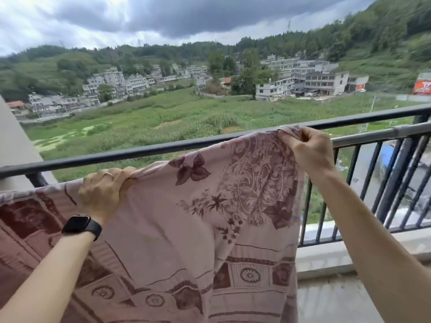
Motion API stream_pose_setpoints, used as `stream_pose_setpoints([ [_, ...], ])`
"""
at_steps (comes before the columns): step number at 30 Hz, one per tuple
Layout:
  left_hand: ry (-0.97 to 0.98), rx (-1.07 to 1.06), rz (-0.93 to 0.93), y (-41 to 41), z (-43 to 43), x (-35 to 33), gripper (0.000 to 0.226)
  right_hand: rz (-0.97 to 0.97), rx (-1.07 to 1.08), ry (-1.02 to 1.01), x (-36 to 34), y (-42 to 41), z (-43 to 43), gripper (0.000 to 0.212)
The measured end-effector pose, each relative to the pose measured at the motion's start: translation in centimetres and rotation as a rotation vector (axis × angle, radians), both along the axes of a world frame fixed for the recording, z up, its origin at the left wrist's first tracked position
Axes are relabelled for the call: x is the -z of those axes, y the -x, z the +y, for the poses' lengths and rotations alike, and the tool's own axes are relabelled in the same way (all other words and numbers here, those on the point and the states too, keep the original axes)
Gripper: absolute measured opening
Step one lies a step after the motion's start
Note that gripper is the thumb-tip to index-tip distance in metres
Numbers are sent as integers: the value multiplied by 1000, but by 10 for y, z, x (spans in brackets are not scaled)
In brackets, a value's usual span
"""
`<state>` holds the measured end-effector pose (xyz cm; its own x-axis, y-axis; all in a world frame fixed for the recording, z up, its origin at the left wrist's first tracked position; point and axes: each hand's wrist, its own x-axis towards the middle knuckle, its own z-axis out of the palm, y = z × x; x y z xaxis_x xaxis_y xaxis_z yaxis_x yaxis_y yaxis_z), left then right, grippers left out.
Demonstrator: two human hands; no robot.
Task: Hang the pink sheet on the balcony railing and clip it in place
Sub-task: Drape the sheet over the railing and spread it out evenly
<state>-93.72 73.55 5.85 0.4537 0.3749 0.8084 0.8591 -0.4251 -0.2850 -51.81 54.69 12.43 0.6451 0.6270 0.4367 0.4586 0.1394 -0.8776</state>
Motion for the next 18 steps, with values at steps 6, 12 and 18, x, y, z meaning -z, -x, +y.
stream_pose_setpoints([
  [6, 143, -37, -269, -36, -57, 3, 37, -41, -306, 200, 32, 28, 0, 22],
  [12, 826, 19, -212, -179, -163, 15, 63, 328, -831, 195, 23, 88, 5, 22],
  [18, 1236, 362, -849, -143, -113, -9, 9, -551, -187, 195, 35, 46, 30, 37],
])
